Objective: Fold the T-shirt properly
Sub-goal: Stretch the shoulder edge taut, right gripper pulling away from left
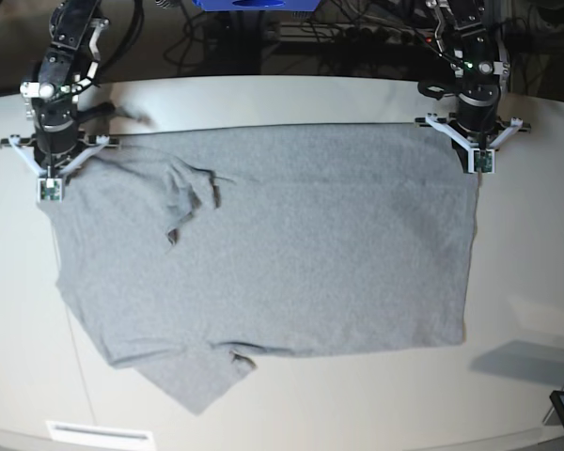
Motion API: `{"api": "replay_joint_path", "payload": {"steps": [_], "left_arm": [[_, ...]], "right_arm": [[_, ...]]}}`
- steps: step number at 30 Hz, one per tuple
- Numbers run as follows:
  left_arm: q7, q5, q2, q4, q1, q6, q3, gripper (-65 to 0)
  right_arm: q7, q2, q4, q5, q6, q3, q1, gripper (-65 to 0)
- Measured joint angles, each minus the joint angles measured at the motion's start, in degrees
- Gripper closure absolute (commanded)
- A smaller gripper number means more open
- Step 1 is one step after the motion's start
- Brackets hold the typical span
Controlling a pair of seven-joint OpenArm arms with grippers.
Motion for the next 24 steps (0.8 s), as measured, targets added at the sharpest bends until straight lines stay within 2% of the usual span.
{"api": "replay_joint_path", "payload": {"steps": [9, 17, 24], "left_arm": [[0.1, 0.0, -0.2, -0.8, 0.0, 0.0, 0.0, -0.2], [0.1, 0.0, -0.4, -0.9, 0.1, 0.0, 0.0, -0.2], [0.1, 0.0, -0.5, -0.9, -0.4, 0.0, -0.1, -0.2]], "right_arm": [[0.3, 0.1, -4.9, -0.2, -0.1, 0.5, 0.0, 0.0], [-0.1, 0.0, -5.0, 0.0, 0.0, 8.7, -0.1, 0.0], [0.0, -0.1, -5.1, -0.1, -0.2, 11.1, -1.3, 0.0]]}}
